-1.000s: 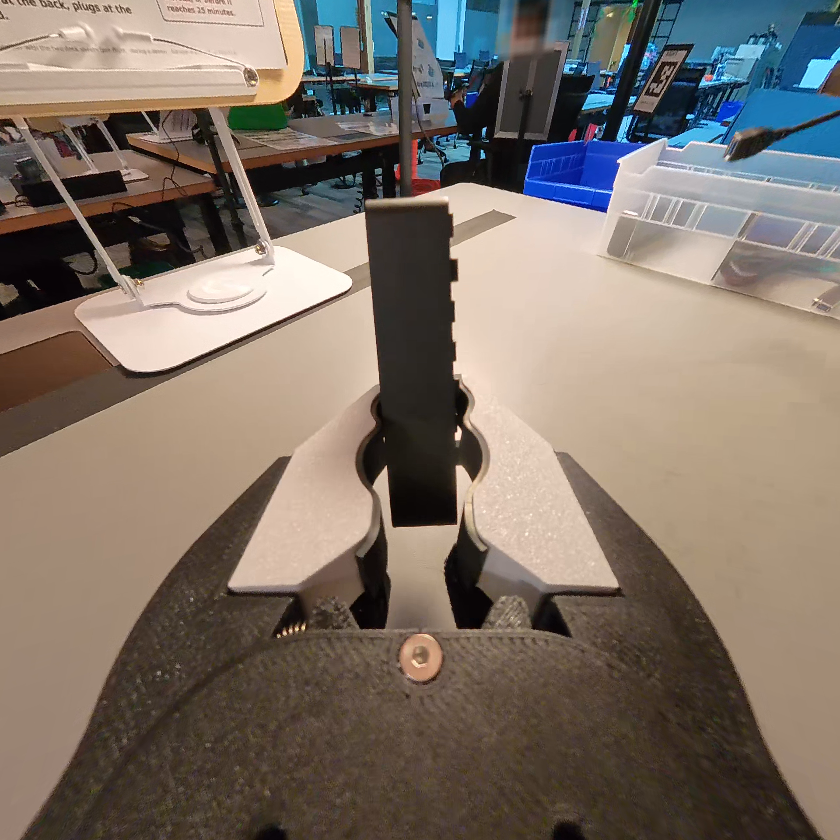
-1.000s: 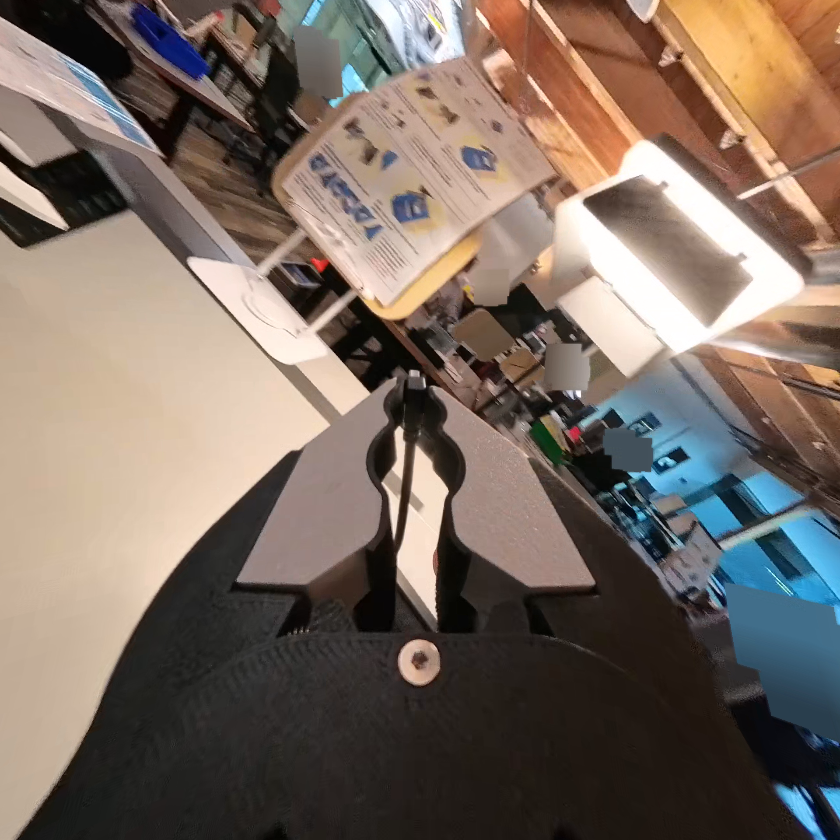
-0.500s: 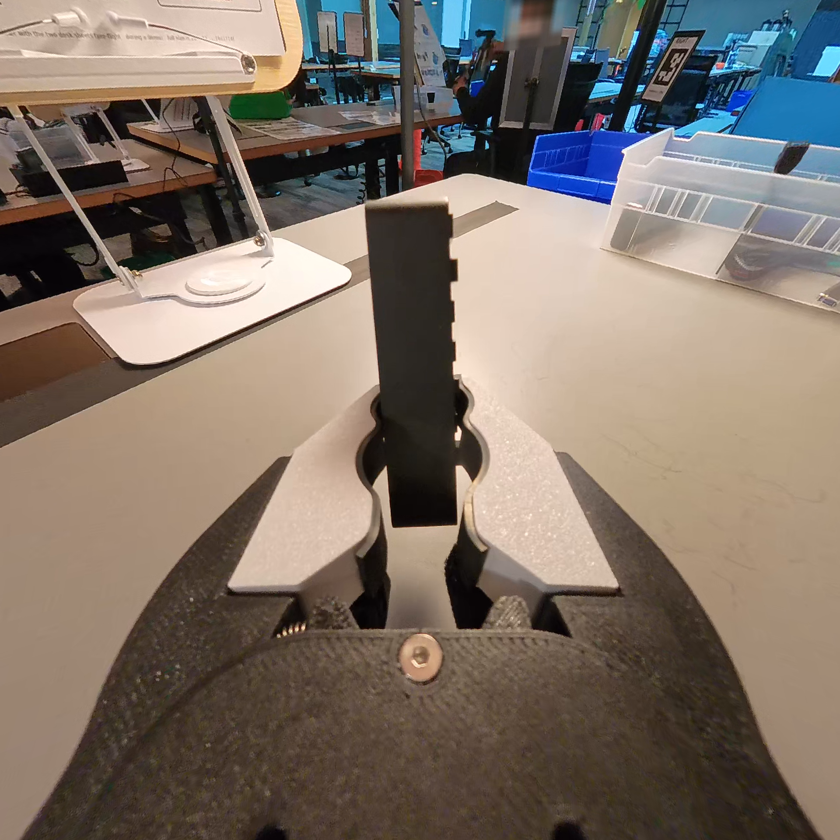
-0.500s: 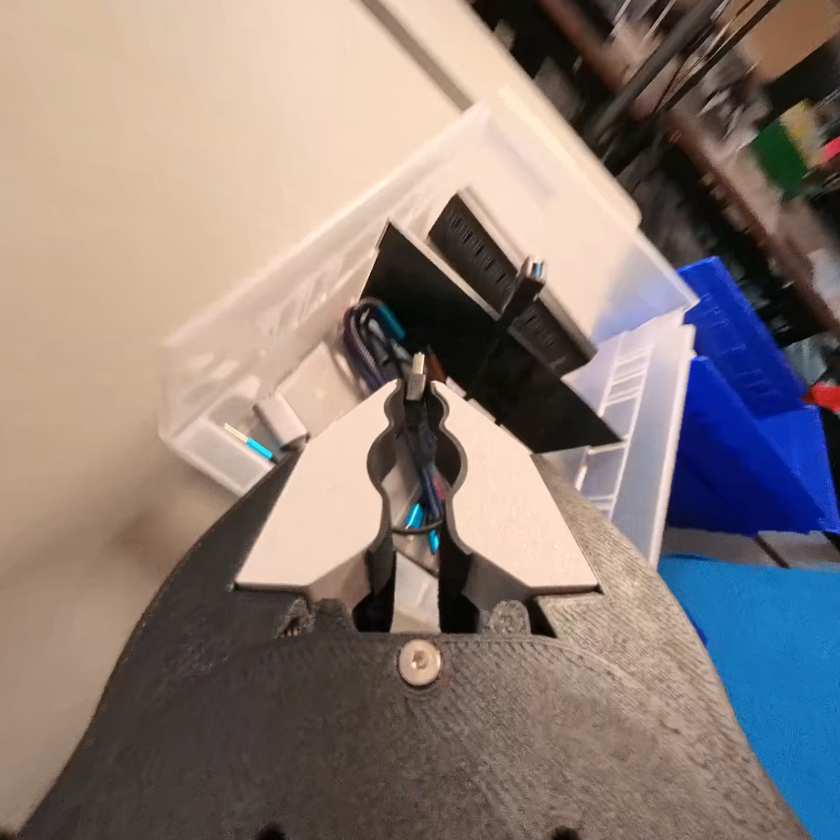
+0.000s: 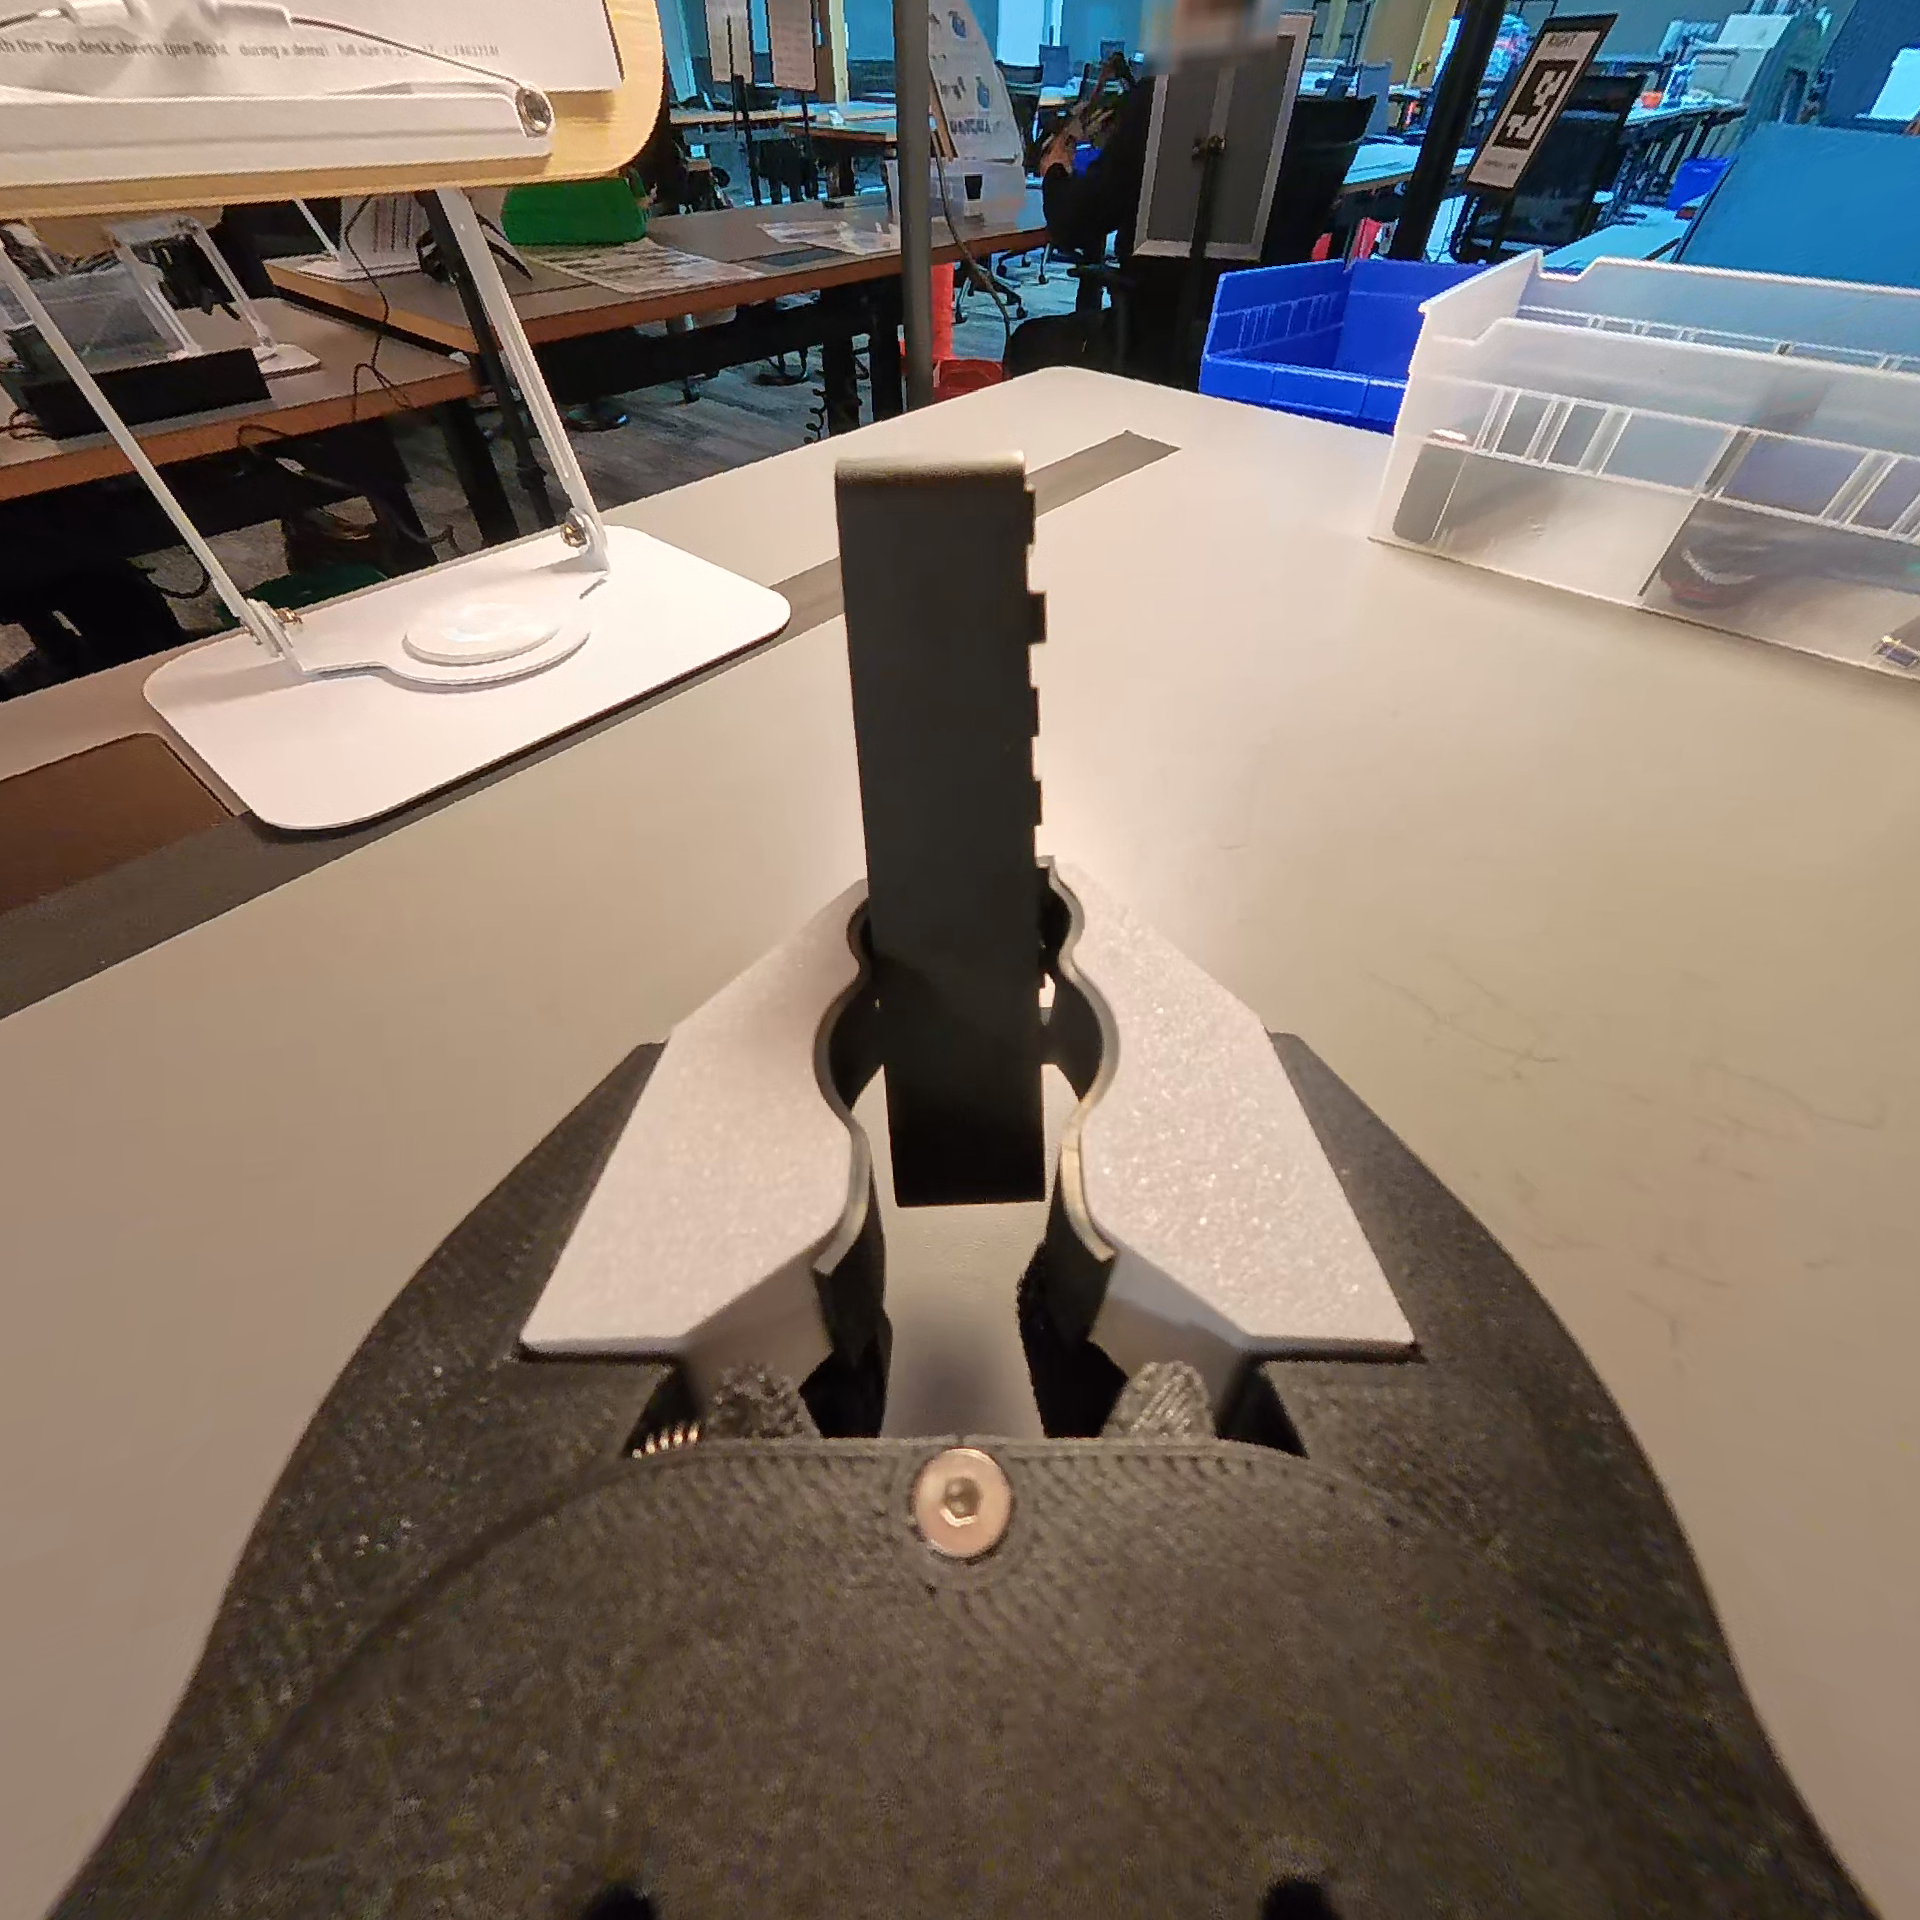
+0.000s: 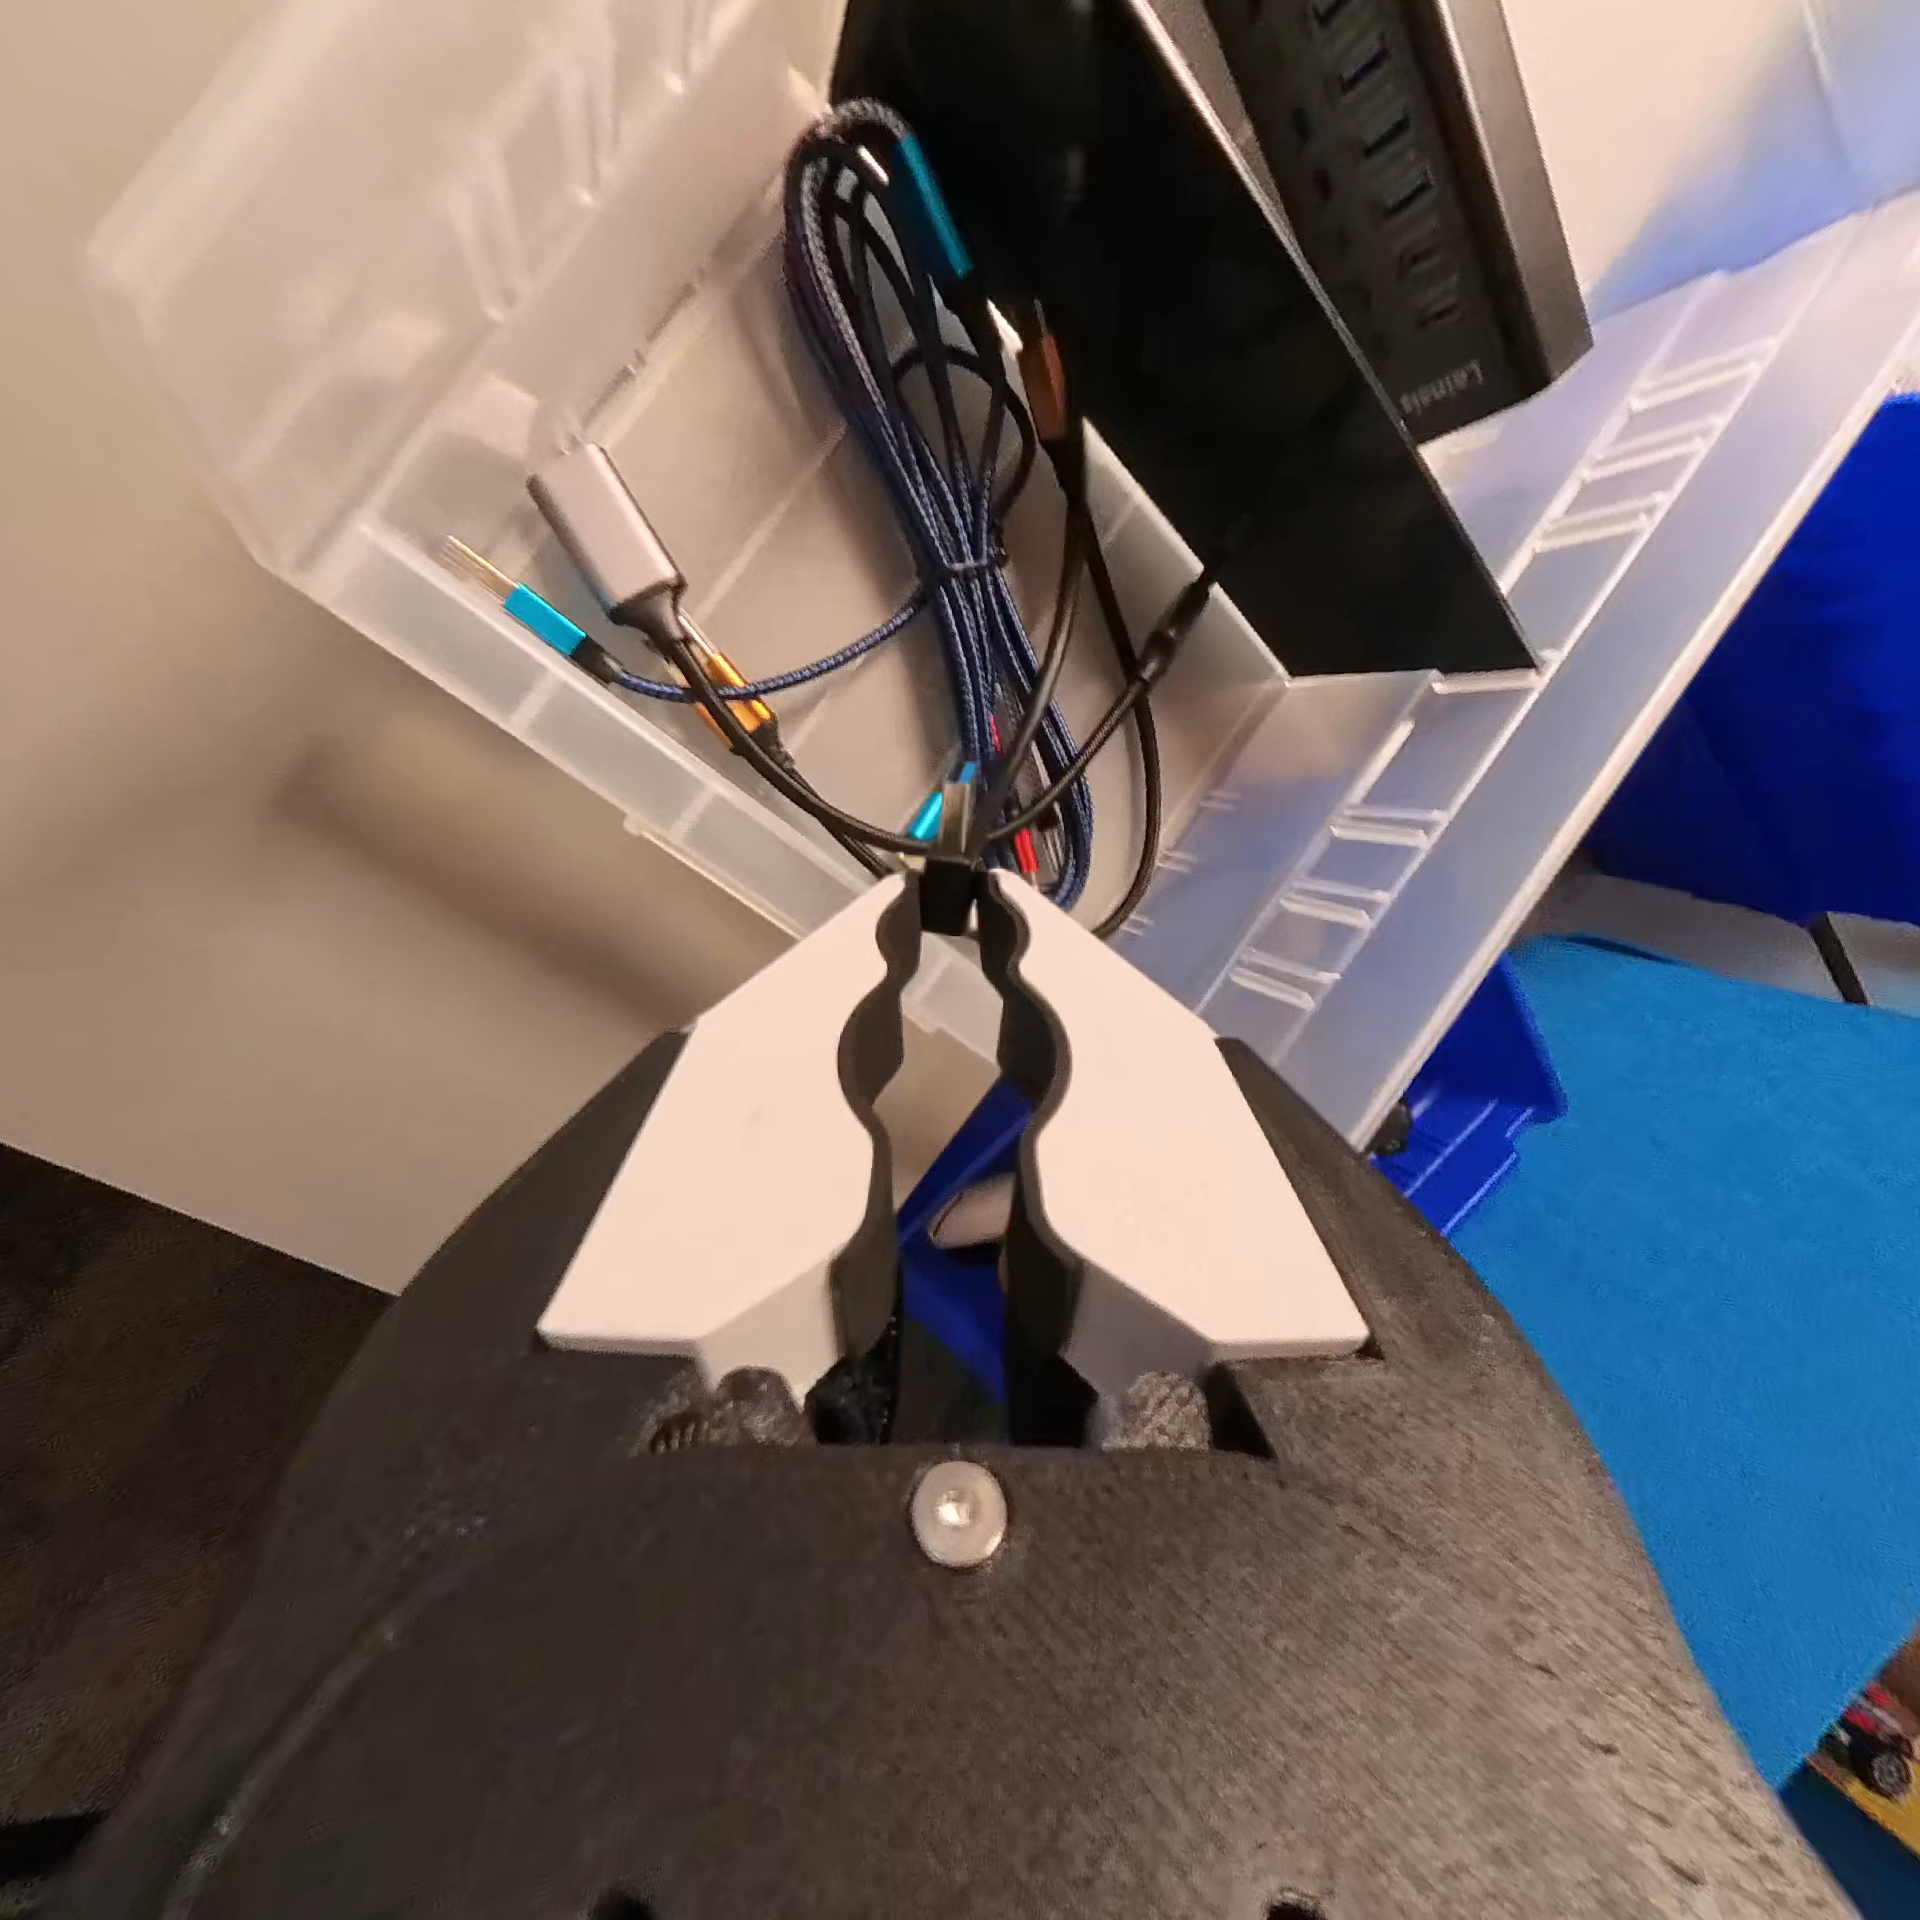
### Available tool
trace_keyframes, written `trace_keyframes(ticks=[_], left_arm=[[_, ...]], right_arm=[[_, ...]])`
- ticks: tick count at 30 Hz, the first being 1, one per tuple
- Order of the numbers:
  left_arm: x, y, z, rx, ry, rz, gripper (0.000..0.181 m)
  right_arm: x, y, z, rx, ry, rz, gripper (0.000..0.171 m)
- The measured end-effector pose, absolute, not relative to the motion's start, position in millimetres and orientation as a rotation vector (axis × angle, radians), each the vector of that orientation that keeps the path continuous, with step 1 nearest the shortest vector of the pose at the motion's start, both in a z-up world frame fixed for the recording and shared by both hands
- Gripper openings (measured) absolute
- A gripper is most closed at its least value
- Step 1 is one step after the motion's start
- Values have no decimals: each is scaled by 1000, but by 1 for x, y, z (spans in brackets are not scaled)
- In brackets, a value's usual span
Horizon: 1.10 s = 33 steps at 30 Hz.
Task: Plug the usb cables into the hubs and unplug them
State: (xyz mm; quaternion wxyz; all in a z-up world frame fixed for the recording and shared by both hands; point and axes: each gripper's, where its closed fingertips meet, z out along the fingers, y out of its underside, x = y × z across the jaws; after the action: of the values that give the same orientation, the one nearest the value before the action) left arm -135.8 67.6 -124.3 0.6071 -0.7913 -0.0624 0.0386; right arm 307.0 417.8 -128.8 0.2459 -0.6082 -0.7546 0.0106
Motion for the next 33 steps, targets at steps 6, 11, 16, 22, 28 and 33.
trace_keyframes(ticks=[6,11,16,22,28,33], left_arm=[[-135,68,-125,-1837,-143,94,29],[-135,68,-126,-1836,-148,94,29],[-134,69,-126,-1841,-144,89,29],[-127,71,-123,-1817,-129,56,29],[-81,82,-110,-1735,6,-172,29],[-38,79,-95,-1631,141,-423,28]], right_arm=[[298,427,-135,-1623,-2036,-61,13],[276,407,-130,-1555,-2052,71,38],[260,404,-81,-1463,-1901,169,49],[220,365,-33,-1283,-1786,262,48],[130,252,-31,-1090,-1822,683,46],[42,151,-68,-979,-1886,1092,47]])
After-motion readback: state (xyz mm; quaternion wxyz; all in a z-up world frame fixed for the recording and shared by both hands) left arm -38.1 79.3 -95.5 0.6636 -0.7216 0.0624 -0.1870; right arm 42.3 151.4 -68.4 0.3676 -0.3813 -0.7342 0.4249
